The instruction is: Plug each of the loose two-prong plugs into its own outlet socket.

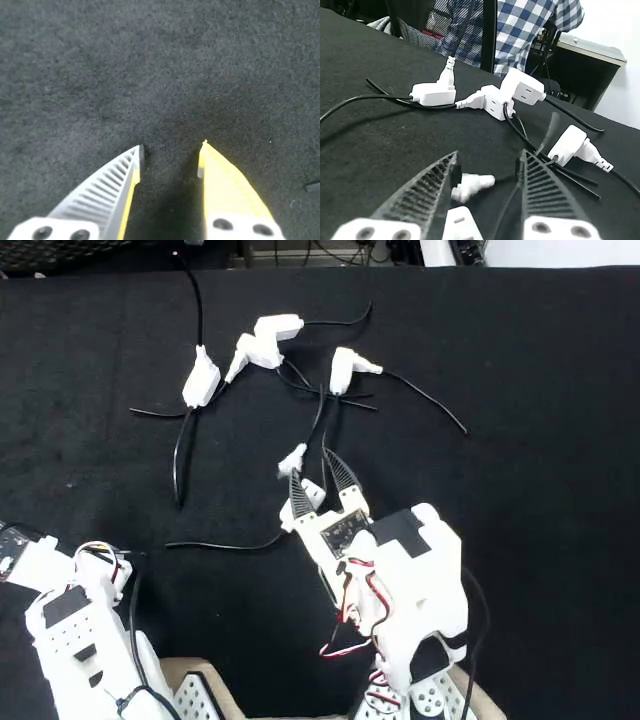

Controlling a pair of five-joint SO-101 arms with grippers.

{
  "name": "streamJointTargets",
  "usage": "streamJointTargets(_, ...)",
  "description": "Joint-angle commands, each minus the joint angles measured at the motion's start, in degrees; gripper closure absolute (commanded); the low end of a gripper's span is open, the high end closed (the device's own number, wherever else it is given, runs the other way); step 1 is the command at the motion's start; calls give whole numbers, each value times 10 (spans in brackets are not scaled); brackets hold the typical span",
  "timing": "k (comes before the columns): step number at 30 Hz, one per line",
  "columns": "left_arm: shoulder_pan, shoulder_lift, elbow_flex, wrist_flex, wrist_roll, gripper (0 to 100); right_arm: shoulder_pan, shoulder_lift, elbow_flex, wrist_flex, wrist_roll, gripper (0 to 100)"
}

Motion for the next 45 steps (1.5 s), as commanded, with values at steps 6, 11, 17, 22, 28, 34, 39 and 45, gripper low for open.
streamJointTargets(6,7,-4,-1,-10,-3,804,1,-5,-22,-13,-2,821)
streamJointTargets(11,7,-4,-4,-10,-3,804,3,-12,-31,4,-2,821)
streamJointTargets(17,7,-4,-4,-8,-4,804,56,-86,-80,114,-2,821)
streamJointTargets(22,7,-4,-4,-7,-4,804,138,-161,-190,215,-1,822)
streamJointTargets(28,2,-4,-5,-6,-7,804,283,-284,-236,371,2,822)
streamJointTargets(34,-17,-4,-19,-3,-118,804,499,-420,-235,593,2,822)
streamJointTargets(39,-44,-4,-62,33,-256,805,638,-530,-243,860,13,822)
streamJointTargets(45,20,2,-153,198,-386,804,618,-595,-264,1186,167,822)
